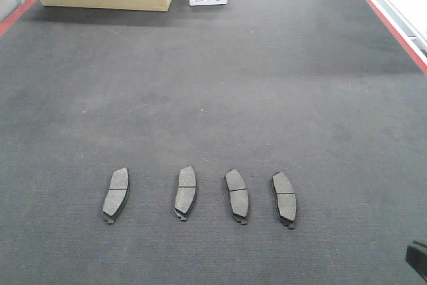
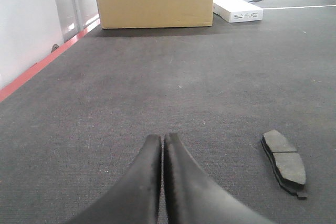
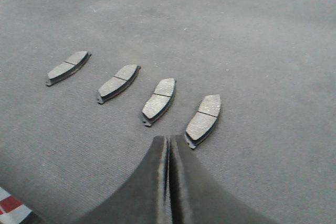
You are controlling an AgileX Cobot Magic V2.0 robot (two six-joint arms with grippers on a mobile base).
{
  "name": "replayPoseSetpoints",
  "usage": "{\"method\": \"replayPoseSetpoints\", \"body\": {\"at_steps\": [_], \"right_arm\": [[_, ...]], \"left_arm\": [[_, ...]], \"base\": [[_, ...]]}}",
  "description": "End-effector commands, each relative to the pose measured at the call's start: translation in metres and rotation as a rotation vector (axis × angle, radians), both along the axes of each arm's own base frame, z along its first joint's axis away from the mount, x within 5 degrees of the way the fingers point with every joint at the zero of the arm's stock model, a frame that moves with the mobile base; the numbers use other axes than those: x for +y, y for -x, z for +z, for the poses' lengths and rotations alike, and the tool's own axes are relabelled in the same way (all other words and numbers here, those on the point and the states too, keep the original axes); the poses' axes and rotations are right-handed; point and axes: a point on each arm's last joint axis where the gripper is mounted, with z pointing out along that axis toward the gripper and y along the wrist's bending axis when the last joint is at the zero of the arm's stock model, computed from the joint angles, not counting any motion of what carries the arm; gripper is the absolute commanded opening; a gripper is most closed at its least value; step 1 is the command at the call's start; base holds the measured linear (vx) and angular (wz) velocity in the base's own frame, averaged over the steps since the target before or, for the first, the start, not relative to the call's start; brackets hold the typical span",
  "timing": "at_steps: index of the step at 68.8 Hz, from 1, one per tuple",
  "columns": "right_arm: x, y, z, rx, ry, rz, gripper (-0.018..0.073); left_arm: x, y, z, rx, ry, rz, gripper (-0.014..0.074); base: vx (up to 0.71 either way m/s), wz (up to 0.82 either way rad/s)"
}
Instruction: Move and align brake pads A on conveyor
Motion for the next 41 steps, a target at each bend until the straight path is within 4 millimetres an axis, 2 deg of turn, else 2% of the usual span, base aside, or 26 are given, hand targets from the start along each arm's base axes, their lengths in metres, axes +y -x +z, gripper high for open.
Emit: {"method": "replayPoseSetpoints", "body": {"at_steps": [1,10,23,30,41], "right_arm": [[0.0,-0.004,0.016,-0.121,-0.029,-0.013,-0.001],[-0.006,-0.007,0.012,-0.275,-0.071,-0.131,-0.001],[-0.018,-0.004,-0.027,-0.447,-0.104,-0.33,-0.001],[-0.024,-0.001,-0.047,-0.484,-0.121,-0.443,-0.001],[-0.029,-0.006,-0.078,-0.417,-0.134,-0.544,-0.001]], "left_arm": [[0.0,0.001,0.012,-0.105,0.007,-0.001,-0.0006],[0.0,0.001,0.012,-0.105,0.007,-0.001,-0.0006],[0.0,0.001,0.012,-0.105,0.007,-0.001,-0.0006],[0.0,0.001,0.012,-0.105,0.007,-0.001,-0.0006],[0.0,0.001,0.012,-0.104,0.007,-0.001,-0.0006]], "base": [[0.0,0.0],[0.0,0.0],[0.0,0.0],[0.0,0.0],[0.0,0.0]]}}
